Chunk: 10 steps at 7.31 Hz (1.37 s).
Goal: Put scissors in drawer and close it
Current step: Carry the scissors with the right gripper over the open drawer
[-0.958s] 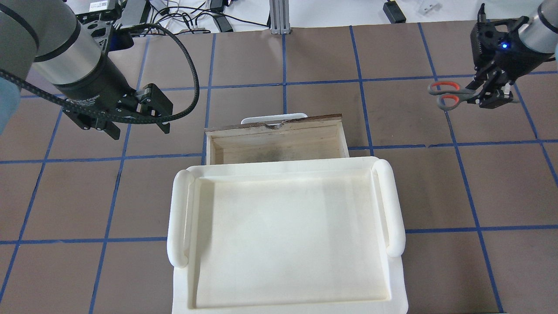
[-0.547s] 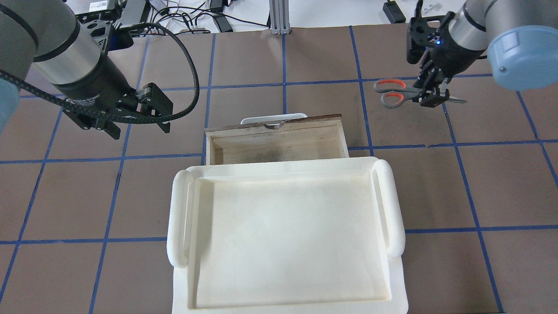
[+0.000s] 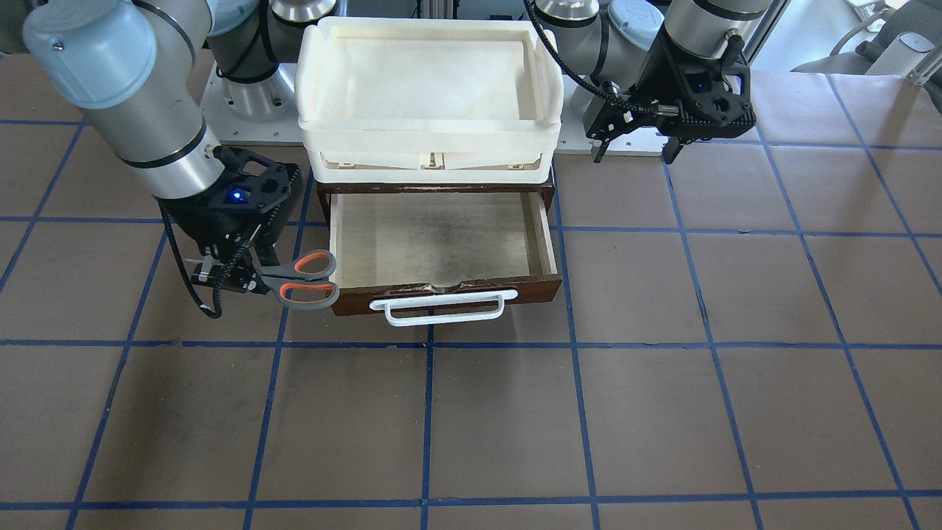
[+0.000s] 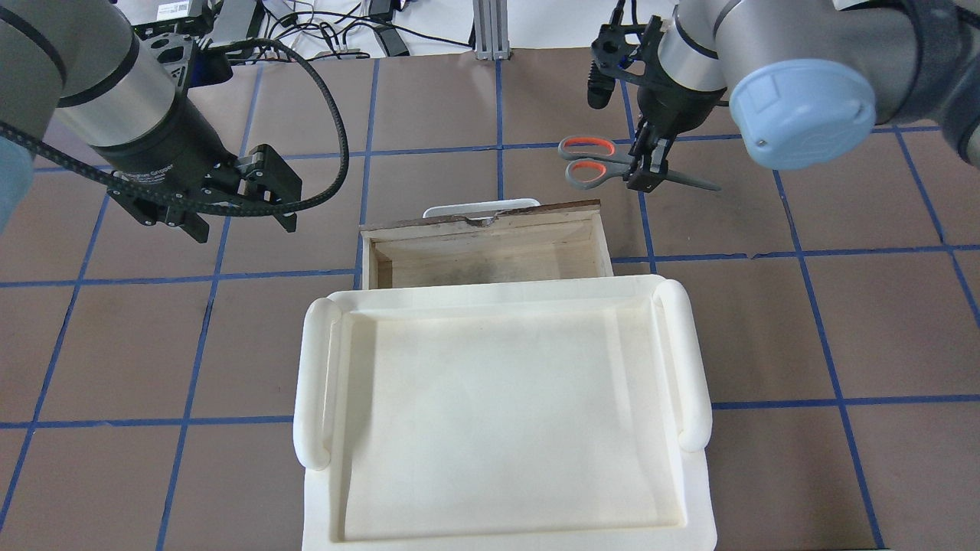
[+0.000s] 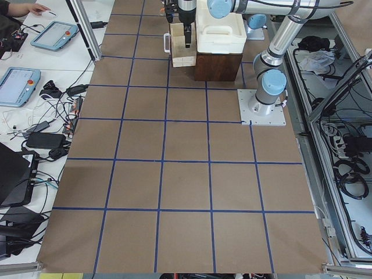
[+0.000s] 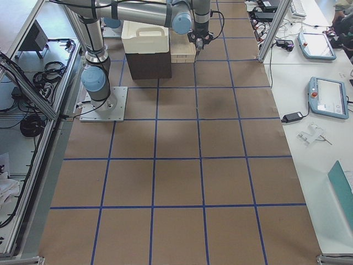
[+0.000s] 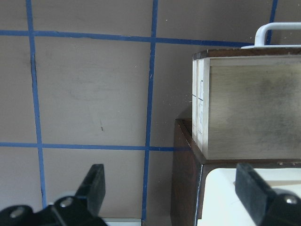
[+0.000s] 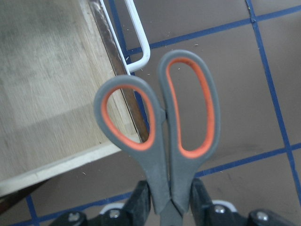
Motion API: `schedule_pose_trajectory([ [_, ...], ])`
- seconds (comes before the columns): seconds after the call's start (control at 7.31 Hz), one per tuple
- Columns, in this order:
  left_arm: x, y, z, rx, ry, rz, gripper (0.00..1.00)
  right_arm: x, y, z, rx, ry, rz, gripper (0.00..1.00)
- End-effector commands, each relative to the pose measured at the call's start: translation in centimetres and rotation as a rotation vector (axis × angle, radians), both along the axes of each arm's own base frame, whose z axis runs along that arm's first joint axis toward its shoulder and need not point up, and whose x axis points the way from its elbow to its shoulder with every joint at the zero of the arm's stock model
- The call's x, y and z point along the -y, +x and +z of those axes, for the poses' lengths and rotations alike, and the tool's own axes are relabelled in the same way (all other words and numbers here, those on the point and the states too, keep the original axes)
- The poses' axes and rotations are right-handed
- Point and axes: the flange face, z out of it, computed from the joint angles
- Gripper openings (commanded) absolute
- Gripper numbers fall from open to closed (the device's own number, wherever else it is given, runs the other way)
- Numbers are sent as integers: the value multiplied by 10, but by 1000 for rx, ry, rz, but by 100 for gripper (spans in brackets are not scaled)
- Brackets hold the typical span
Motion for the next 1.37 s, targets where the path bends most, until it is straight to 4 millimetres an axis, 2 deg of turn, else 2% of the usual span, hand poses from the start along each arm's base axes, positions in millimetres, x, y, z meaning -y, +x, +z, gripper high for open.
schedule_pose_trajectory([
  [0.0, 2, -1, -2, -7, 1, 4, 100, -18, 62, -8, 0, 9, 46, 9],
  [0.14, 1, 0, -1, -2, 2, 0, 100, -31, 90, -9, 7, 13, 41, 9],
  [0.41, 1, 0, -4, 0, 13, -2, 100, -50, 123, -16, -3, 38, 23, 11],
  [0.55, -2, -1, 2, -1, -7, -3, 100, -59, 139, -21, -3, 45, 23, 11],
  [0.96, -1, -2, 9, -14, -27, -2, 100, -71, 161, -41, -15, 62, 114, 7],
  [1.23, -1, -4, 11, -25, -30, 7, 100, -71, 163, -44, -14, 67, 105, 8],
])
